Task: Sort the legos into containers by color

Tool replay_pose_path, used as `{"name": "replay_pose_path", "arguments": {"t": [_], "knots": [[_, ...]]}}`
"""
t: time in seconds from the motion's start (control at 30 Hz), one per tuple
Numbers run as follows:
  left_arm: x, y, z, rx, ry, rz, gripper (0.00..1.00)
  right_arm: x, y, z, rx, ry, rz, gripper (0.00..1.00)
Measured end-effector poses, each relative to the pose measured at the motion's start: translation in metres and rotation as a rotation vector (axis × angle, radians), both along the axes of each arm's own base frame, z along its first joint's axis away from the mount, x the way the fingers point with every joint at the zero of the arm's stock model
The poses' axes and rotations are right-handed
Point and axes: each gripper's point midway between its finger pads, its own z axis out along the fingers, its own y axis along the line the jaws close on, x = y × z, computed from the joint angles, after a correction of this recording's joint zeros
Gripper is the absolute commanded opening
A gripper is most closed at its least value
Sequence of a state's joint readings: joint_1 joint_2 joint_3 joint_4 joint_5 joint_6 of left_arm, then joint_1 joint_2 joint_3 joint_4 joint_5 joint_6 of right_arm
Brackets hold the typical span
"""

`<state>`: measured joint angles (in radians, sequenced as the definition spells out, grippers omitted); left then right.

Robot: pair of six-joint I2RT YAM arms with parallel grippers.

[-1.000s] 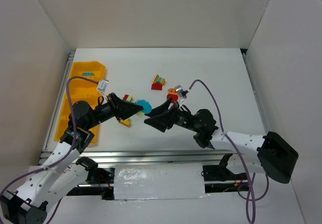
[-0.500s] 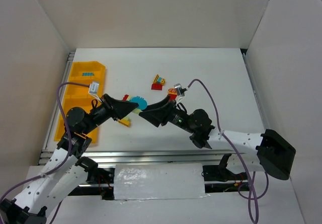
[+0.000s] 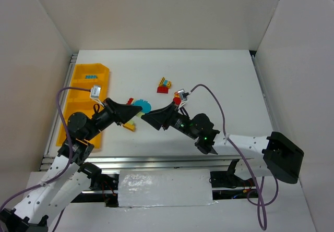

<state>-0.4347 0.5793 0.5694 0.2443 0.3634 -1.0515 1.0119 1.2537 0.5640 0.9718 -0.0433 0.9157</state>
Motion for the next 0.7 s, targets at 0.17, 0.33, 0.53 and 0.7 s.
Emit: {"name": "replay_pose_path", "arguments": {"t": [0.17,0.33,0.53,0.7], "knots": [[0.0,-0.003,0.0,-0.009,0.005,-0.016,0.0,-0.001,0.004,0.003,0.003,-0.015,0.014,0.74],[-0.002,-0.007,-0.001,-0.044,0.012,-0.053,0.0,-0.002,0.012,0.015,0.033,-0.058,0.044,0.58],[-0.004,-0.008,0.003,-0.074,-0.005,-0.066,0.0,-0.006,0.014,0.021,0.074,-0.059,0.073,0.15],[-0.007,-0.006,0.004,-0.069,-0.012,-0.061,0.38,-0.01,0.015,0.023,0.08,-0.07,0.088,0.0]]}}
